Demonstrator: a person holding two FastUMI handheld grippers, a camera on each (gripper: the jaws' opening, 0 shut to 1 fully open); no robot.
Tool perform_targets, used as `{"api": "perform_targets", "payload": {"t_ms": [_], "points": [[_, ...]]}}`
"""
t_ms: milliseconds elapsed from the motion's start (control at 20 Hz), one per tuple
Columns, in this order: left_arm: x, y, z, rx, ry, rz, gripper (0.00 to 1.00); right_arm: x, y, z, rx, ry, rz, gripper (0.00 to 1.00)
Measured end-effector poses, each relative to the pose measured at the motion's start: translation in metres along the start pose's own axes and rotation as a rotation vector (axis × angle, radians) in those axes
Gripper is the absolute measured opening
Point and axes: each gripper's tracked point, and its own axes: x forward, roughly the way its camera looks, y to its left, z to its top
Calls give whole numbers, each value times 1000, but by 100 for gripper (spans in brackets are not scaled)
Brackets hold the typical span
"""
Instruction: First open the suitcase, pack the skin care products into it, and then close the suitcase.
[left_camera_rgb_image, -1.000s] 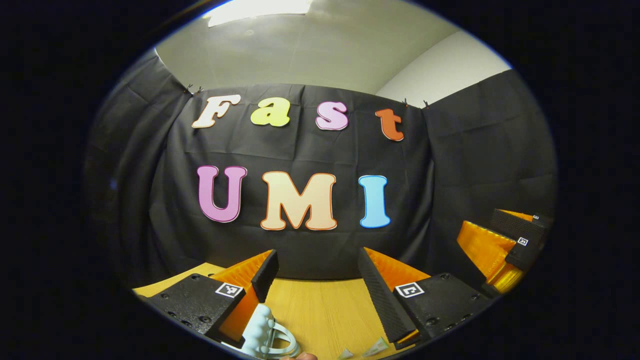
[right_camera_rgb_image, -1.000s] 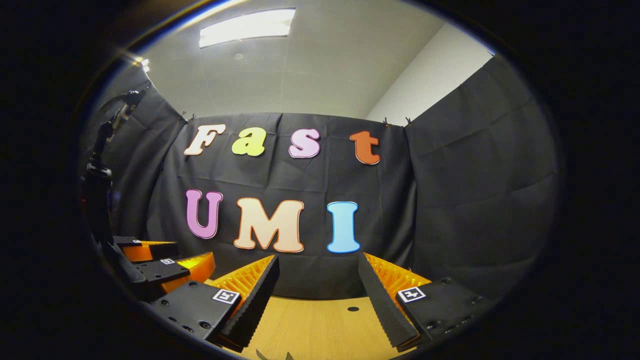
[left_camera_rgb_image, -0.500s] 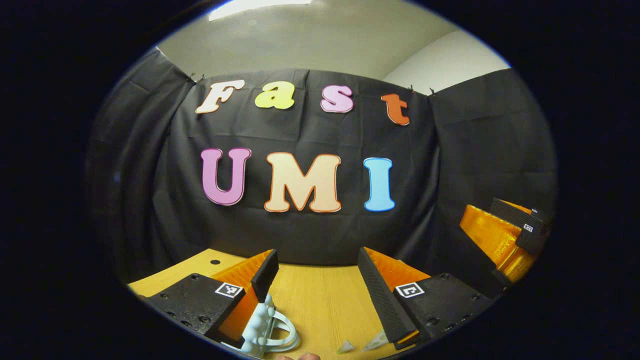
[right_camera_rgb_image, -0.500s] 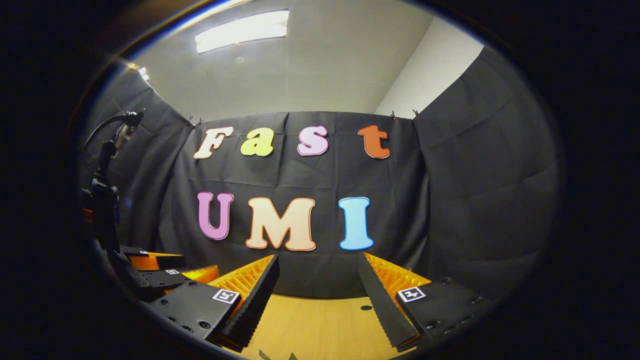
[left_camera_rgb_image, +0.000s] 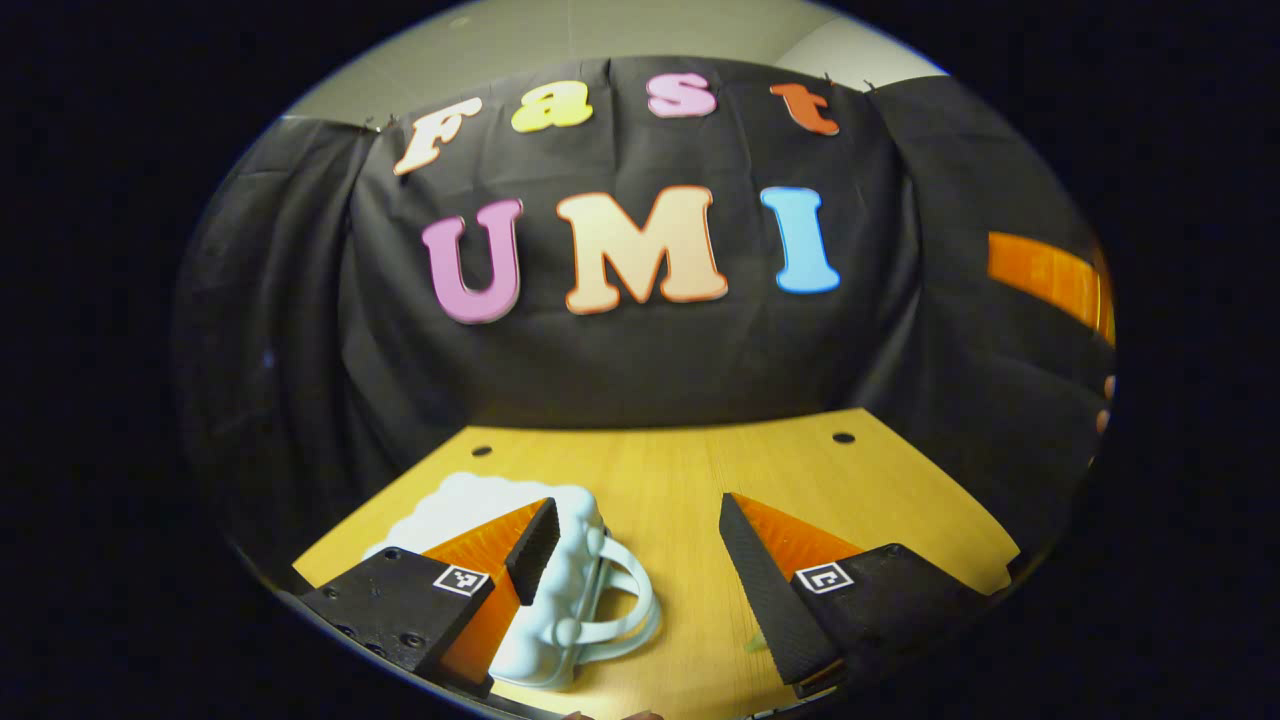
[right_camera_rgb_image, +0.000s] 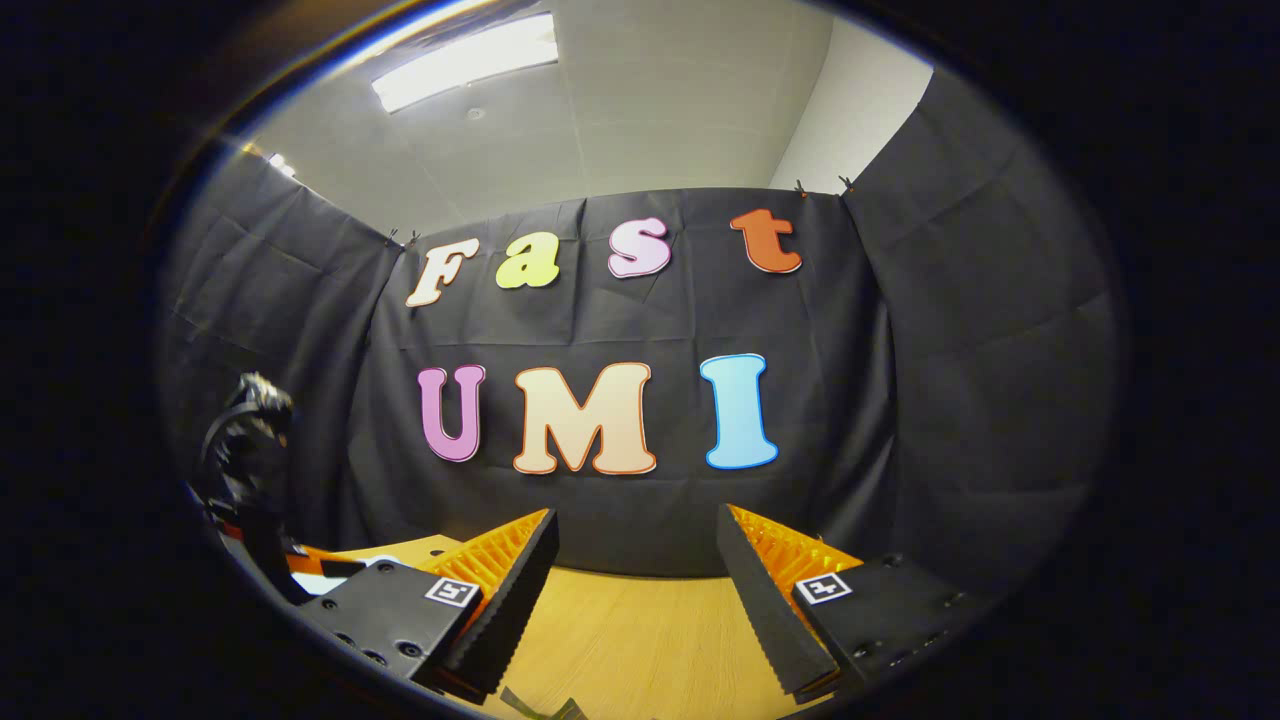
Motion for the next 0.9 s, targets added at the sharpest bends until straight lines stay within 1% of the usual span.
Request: {"api": "perform_targets", "payload": {"t_ms": [150, 250, 400, 500, 600, 650, 700, 850, 900], "points": [[19, 0, -48, -19, 149, -32, 95, 3, -1, -13, -14, 38, -31, 98], [37, 4, -64, -8, 204, -30, 96, 1, -7, -20, -59, 65, -71, 99], [57, 2, -93, 41, 325, -44, 94, -8, -12, -21, -108, 82, -120, 98], [66, -1, -107, 42, 386, -62, 94, -14, -21, -24, -129, 97, -159, 98], [76, -9, -115, 27, 423, -90, 93, -22, -30, -23, -137, 106, -199, 100], [80, -12, -118, 28, 436, -102, 91, -25, -36, -23, -143, 107, -219, 98], [83, -13, -121, 31, 459, -110, 88, -27, -41, -22, -150, 109, -236, 99], [93, -14, -135, 2, 529, -122, 89, -35, -47, -20, -164, 110, -267, 98], [95, -14, -138, -12, 546, -128, 87, -37, -48, -20, -169, 109, -272, 98]]}}
